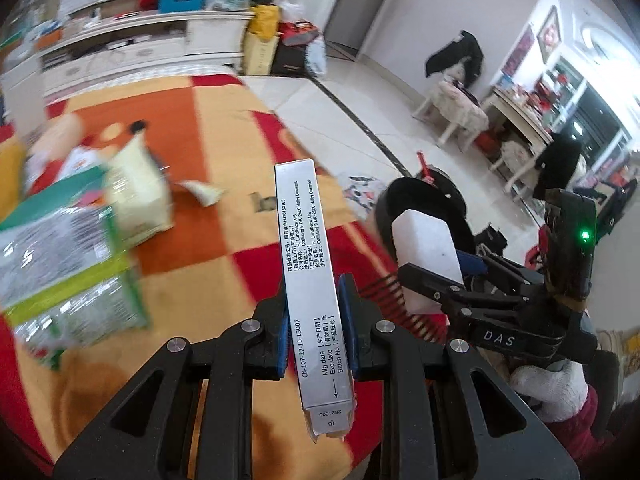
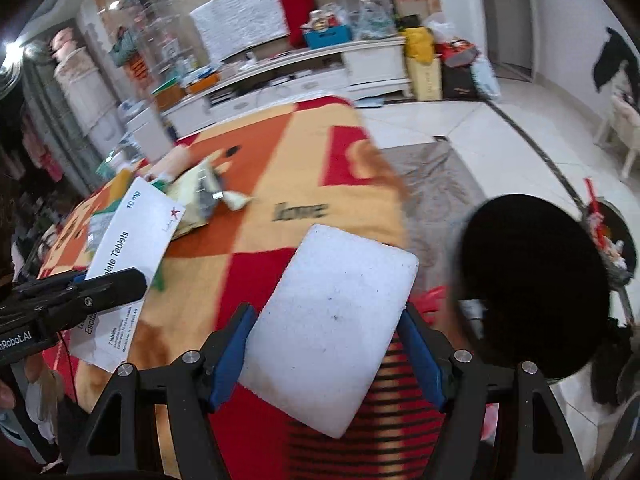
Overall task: Collect trash
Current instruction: 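Carry the medicine box and foam block toward the black bin, then open both tools over the black bin to drop box and foam block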
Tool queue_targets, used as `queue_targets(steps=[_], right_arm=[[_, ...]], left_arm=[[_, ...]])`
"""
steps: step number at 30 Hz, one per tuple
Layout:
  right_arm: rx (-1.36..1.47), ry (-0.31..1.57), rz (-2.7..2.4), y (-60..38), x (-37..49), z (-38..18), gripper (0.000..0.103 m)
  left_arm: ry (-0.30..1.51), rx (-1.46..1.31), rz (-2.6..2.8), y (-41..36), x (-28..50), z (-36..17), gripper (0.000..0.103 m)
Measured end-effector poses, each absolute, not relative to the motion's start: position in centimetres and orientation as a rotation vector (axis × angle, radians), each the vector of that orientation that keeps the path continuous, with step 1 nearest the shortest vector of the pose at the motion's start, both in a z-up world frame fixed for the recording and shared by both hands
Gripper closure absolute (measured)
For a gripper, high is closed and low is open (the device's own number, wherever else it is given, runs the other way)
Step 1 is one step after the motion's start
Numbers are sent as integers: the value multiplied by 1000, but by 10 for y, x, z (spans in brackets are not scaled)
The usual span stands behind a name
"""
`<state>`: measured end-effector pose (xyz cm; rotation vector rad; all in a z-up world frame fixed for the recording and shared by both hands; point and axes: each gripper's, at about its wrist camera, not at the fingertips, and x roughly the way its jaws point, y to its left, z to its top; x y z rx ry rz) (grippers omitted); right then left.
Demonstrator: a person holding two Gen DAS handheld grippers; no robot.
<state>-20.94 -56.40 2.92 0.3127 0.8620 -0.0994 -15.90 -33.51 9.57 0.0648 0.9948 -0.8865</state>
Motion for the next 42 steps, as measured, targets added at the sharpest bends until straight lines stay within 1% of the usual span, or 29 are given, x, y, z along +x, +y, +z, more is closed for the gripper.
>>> queue_targets(steps=[12, 17, 22, 26, 27, 29, 30, 31, 42], right_arm=[[399, 857, -322, -679, -241, 20, 33], [410, 865, -356, -701, -242, 16, 33], [408, 883, -383, -715, -244, 5, 31], [439, 882, -395, -724, -244, -1, 27], [453, 882, -392, -726, -245, -3, 23], [481, 884, -388, -729, -246, -7, 16], [488, 883, -389, -730, -247, -9, 14], [493, 883, -390, -731, -247, -10, 14], [523, 886, -366, -719, -252, -15, 14]], left_arm=[[1033, 99, -1049, -451, -151, 84, 84], [1058, 101, -1083, -493, -146, 73, 83], [1083, 97, -1099, -517, -144, 59, 83], [1090, 78, -1108, -528, -143, 50, 82], [1092, 70, -1116, -530, -142, 49, 81], [1093, 60, -1123, -530, -141, 47, 63], [1093, 50, -1126, -528, -141, 47, 47], [1093, 40, -1126, -528, -140, 46, 44], [1056, 66, -1048, -508, -141, 56, 44]])
